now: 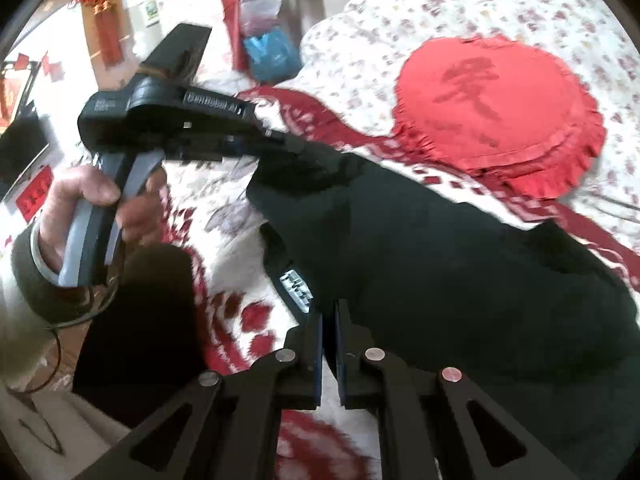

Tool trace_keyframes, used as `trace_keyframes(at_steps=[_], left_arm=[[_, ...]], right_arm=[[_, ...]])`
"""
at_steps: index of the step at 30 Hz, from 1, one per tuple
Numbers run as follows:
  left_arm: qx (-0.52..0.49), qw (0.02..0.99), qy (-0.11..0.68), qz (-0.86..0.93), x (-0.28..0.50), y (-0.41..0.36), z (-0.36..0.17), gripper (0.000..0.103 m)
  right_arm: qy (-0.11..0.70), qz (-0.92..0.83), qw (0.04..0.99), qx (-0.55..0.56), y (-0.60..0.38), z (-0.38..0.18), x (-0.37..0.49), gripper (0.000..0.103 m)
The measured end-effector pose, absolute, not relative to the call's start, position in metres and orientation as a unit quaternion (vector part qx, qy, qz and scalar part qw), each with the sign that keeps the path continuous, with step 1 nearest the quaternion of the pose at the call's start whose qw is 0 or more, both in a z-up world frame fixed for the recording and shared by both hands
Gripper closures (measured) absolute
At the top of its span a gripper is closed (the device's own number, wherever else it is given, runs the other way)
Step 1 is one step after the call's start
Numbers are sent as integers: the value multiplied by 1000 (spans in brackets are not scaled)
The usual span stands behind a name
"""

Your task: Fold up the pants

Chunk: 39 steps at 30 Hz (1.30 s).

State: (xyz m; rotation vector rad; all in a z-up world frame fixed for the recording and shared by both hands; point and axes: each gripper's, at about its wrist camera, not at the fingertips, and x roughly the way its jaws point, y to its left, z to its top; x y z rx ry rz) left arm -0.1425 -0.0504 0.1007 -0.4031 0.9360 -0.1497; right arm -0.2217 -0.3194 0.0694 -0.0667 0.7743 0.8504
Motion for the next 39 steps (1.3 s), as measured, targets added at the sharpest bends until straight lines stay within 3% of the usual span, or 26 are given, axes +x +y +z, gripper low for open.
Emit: trace_keyframes(at_steps=[5, 8, 10, 15, 18, 22, 24, 27, 28, 30, 35, 39], left_arm=[[-173, 872, 455, -57, -143, -58, 96, 82], [-169, 878, 445, -41, -145, -58, 101, 82], [-170, 883, 435, -32, -145, -55, 107, 77], [-170, 896, 409, -30, -144, -59, 122, 43], [-176, 898, 400, -48, -140, -71, 122, 36], [-159, 886, 428, -77, -126, -102, 106, 36], [-149, 881, 440, -84, -118, -117, 96, 36], [-136, 873, 461, -83, -108, -132, 78, 36], [-133, 870, 468, -82, -106, -134, 73, 36], [-125, 867, 477, -77, -103, -138, 65, 36], [-130, 867, 475, -79, -102, -135, 60, 36], [-127, 869, 473, -76, -100, -137, 57, 36]], right_arm=[[414, 395, 819, -33, -300, 37, -211, 95], [417, 405, 814, -2, -317, 48, -211, 85], [411, 386, 825, 29, -346, 58, -212, 82], [398, 241, 883, 62, -446, 68, -210, 80], [405, 116, 903, 85, -521, 63, -207, 77], [414, -24, 900, 135, -601, 53, -205, 75], [406, -47, 899, 156, -621, 51, -201, 66], [408, -51, 900, 146, -628, 45, -185, 64], [412, -38, 899, 142, -625, 43, -179, 71], [420, -12, 899, 126, -620, 41, -170, 98], [388, -42, 918, 71, -617, 67, -191, 99], [441, -87, 891, 67, -638, 41, -192, 100]])
